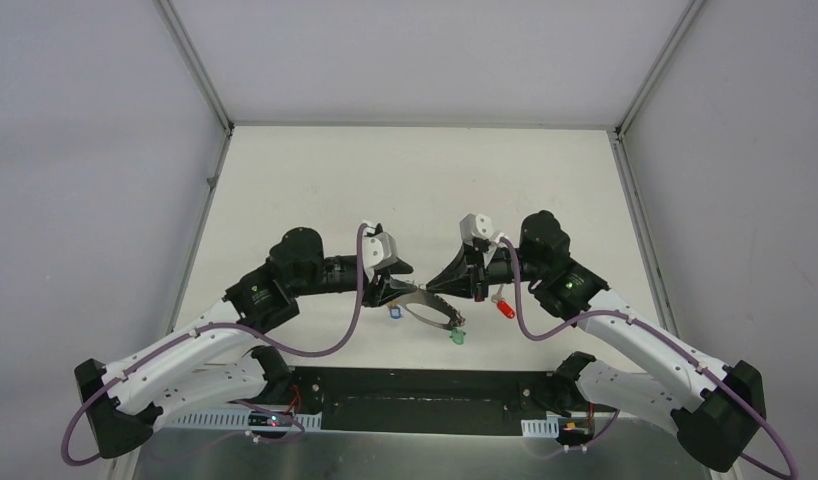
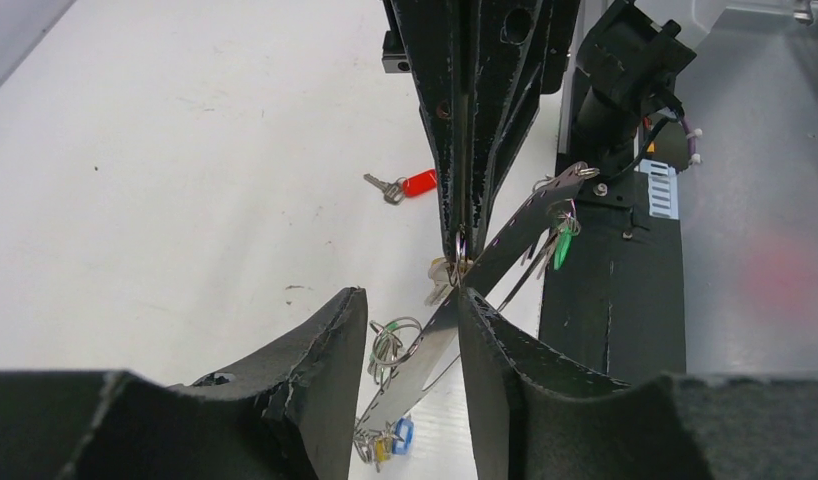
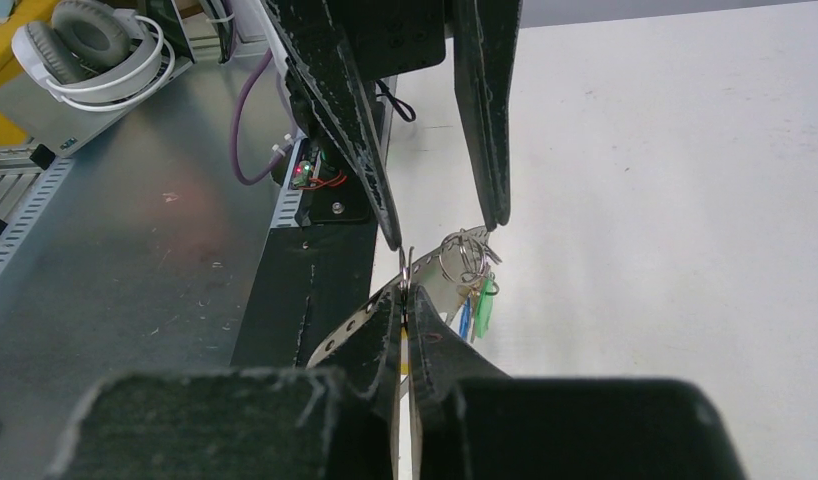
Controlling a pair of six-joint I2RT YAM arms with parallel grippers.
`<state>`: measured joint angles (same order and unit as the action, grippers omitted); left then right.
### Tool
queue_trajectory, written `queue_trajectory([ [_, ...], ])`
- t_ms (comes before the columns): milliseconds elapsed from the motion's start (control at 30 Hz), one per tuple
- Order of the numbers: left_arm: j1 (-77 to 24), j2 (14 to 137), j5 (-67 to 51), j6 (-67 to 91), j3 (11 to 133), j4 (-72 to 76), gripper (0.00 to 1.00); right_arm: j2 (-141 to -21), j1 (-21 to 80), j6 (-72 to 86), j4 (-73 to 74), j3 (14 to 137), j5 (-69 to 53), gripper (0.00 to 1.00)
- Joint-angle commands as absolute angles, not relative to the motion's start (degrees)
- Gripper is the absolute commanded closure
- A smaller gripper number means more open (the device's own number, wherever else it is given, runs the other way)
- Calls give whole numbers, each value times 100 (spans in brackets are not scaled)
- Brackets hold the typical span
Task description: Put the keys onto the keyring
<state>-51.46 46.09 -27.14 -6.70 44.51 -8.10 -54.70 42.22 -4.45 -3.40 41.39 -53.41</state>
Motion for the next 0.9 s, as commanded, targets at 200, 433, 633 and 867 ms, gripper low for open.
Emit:
queue_trajectory([
  [200, -5258, 4958, -2974, -642, 4846, -714, 61, -5483, 4245, -486, -595, 4245, -5502, 100],
  [433, -5332, 5041, -3132, -617, 4847, -638, 59, -5501, 4247, -502, -575, 4237, -5510, 100],
  [633, -5366, 4975, -3083, -641, 4816, -640, 65, -5510, 4254, -495, -571, 4256, -5511, 100],
  [867, -5374, 5038, -2974, -620, 4842, -640, 80, -5512, 4253, -483, -571, 4263, -5519, 100],
])
